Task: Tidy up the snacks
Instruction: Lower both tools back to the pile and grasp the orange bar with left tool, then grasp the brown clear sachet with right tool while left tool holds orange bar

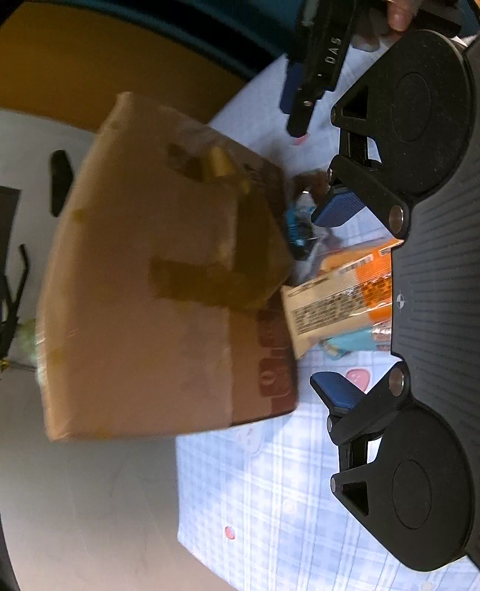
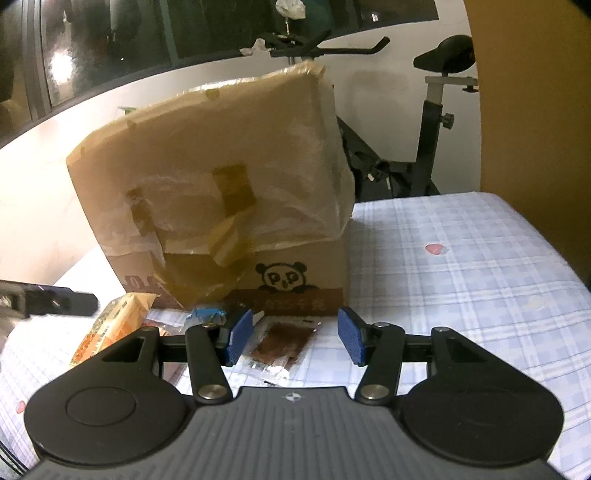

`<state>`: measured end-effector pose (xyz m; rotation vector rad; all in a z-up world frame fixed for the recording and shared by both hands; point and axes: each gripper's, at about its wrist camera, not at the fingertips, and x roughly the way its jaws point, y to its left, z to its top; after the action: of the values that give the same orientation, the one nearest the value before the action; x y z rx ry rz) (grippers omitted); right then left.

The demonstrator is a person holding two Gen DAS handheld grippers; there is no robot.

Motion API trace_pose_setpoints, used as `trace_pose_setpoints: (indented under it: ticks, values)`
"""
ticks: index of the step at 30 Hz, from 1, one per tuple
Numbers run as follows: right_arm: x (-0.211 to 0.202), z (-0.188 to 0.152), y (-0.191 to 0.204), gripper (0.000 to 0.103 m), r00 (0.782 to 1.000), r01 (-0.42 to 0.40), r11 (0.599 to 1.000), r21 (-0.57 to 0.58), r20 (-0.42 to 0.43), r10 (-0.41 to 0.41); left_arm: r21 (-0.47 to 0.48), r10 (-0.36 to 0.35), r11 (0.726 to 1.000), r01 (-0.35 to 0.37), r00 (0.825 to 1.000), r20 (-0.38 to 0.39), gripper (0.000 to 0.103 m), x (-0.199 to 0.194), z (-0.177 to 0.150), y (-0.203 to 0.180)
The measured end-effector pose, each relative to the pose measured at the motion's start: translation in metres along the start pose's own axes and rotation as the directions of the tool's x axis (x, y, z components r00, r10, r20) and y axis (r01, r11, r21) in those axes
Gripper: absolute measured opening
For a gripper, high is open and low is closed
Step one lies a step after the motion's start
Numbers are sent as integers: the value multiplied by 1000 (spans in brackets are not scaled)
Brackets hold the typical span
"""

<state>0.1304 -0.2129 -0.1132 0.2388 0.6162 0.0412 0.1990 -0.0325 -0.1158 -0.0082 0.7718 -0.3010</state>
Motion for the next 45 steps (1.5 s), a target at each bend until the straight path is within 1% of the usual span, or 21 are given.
trace_pose_setpoints:
  ticks: [3,4,5,6,7,8,11,13,14,17,20,23,25,28,29,31,32,36,40,43,45]
  values:
    - [9,-4,2,55,1000,0,1000,-6,-25,0,11,16,1000,-16,1000,-21,85,11,-6,-4]
    - [11,-5,3,55,999,-1,1000,-9,-34,1,18,23,1000,-22,999,-25,81,13,-9,-5]
    - [15,-6,4,55,999,-3,1000,-12,-45,2,23,25,999,-24,999,-28,68,14,-12,-3]
    - [17,-7,5,55,999,-4,1000,-14,-53,3,25,23,999,-22,999,-35,61,16,-15,-2]
    - [20,-9,6,55,998,-7,1000,-18,-63,5,19,0,1000,0,1000,-31,49,16,-17,0]
    - [25,-10,7,55,997,-10,1000,-24,-79,8,8,-14,1000,14,1000,-18,49,14,-18,2]
    - [36,-14,9,55,993,-4,999,-32,-115,1,-6,15,1000,-15,1000,11,47,7,-22,7]
    - [44,-15,9,56,991,5,1000,-24,-137,-8,-46,12,999,-11,999,30,47,0,-24,15]
    - [48,-15,9,59,989,13,1000,-17,-146,-15,-68,11,998,-9,999,40,47,-4,-25,19]
    - [61,-15,10,61,986,36,999,-5,-165,-36,-112,24,994,-17,997,67,47,-18,-28,29]
    - [72,-14,20,70,985,56,997,-48,-160,-63,-150,31,989,-18,996,84,47,-30,-31,38]
    - [84,-13,33,71,980,99,987,-128,-161,-119,-178,37,984,-20,995,91,47,-37,-36,46]
    - [89,-13,38,71,978,122,980,-160,-152,-146,-188,37,982,-19,995,92,47,-40,-39,48]
    - [92,-17,38,71,980,130,977,-167,-129,-153,-187,34,982,-16,995,91,47,-45,-41,46]
    - [91,-18,38,70,981,128,976,-176,-123,-150,-186,32,983,-14,995,93,47,-46,-43,45]
    - [88,-20,37,63,983,117,977,-179,-117,-139,-181,29,983,-11,995,96,47,-45,-43,43]
    - [86,-21,37,58,984,116,978,-176,-113,-137,-180,27,984,-9,995,97,47,-45,-44,43]
    - [74,-29,36,50,987,103,981,-163,-105,-121,-181,22,984,-4,995,99,47,-44,-47,43]
    - [63,-33,41,48,991,81,981,-176,-94,-98,-188,20,982,-2,996,91,47,-44,-50,44]
    - [58,-36,45,47,995,57,978,-202,-64,-71,-189,18,982,-2,996,84,47,-42,-52,43]
    - [55,-37,48,47,996,59,973,-221,-49,-72,-186,17,983,-1,996,83,47,-42,-53,43]
